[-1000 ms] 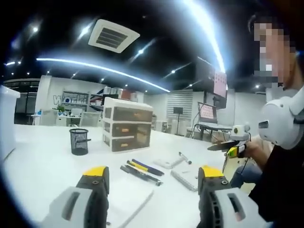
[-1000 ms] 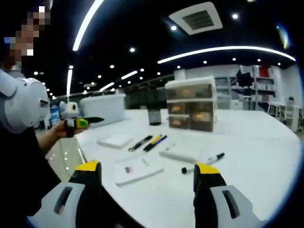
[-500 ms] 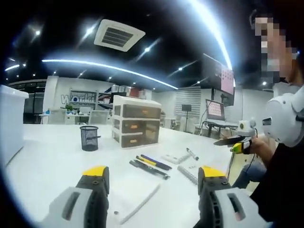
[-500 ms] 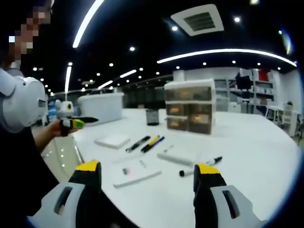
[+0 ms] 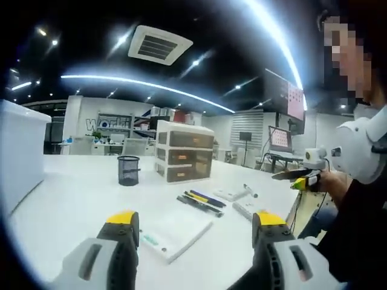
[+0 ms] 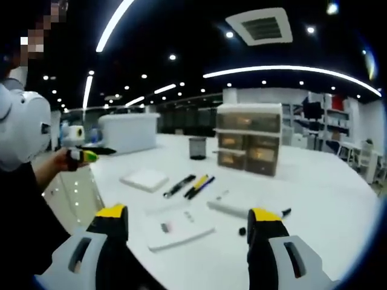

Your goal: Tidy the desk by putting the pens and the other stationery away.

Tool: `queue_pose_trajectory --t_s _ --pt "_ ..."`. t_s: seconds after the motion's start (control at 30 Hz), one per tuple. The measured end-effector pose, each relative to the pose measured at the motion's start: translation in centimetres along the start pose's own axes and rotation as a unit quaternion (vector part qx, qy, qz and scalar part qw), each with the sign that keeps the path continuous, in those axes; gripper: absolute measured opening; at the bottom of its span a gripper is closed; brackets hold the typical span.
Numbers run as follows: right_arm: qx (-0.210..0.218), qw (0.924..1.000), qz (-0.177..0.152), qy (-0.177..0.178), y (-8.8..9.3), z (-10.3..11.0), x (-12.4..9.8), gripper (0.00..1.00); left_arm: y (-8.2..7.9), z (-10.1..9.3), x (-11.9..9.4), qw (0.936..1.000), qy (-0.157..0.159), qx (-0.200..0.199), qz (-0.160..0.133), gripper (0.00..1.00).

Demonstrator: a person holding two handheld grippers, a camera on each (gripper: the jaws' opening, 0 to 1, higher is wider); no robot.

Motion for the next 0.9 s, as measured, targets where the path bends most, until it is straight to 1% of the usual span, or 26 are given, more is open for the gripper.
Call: queue_pose_trajectory --t_s 0.13,0.5,0.73,0.9 --pt "0.001 1.0000 -0.005 0.001 -0.3 0.7 0.5 0.76 0.0 0.5 -0.5 1.0000 0.000 -0.001 0.001 0.76" --pt "-0.008 0.9999 0.004 0.005 -0.4 1.8 1.7 0.76 0.4 1.7 -1.8 0.9999 -0.016 -0.006 0.000 0.76" --pt "-0.012 0.9998 0.013 0.007 -0.3 1.8 1.9 0.76 0.3 1.9 -1.7 0.9999 -0.017 -0.004 0.001 0.76" --pt "-0.011 0.9998 0.014 0.011 -0.3 1.4 1.9 0.76 -0.3 2.0 -0.9 0.9999 -0.010 0.004 0.009 0.76"
Point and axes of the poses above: the point that each gripper's makers call its tool centre point, and the gripper's own axes: x roughly forward along the fingers, z roughly to its left, y roughly out of its underside, the point moved 10 cm from there along -x, roughly backward along the fingers, and after that the axes turned 2 degrees about x, right-handed, at the moved point
